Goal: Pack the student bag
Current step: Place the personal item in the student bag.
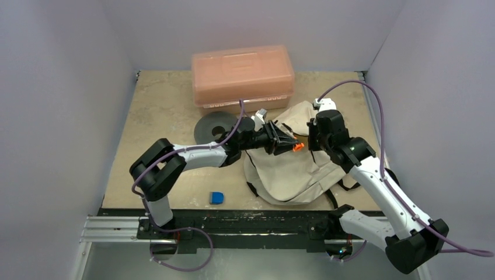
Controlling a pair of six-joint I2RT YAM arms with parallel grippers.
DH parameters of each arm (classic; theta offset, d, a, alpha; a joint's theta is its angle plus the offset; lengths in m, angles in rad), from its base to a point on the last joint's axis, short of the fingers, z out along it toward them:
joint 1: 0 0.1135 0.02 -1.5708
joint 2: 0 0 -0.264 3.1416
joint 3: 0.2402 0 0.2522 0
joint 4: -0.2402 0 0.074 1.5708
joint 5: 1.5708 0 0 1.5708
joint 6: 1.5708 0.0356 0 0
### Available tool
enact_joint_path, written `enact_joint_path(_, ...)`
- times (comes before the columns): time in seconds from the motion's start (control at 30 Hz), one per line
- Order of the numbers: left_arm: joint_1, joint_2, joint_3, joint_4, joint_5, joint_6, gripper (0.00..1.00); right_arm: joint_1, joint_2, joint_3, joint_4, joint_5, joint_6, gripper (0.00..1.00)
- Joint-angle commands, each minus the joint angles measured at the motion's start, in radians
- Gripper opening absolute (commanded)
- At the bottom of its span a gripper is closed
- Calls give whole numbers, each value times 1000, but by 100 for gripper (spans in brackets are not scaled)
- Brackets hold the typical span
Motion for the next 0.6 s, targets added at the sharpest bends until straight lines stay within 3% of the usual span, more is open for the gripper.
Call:
enact_joint_path(0.0,-2,89,69,5,-81,-29,7,1,-58,16,72,-40,43,0)
enact_joint_path(0.33,-52,199,227,-61,-145,-28,9,3,-70,0,84,-69,66,0)
enact_joint_path(0.57,-75,245,327,-195,-167,-67,24,3,-77,8,90,-69,63,0)
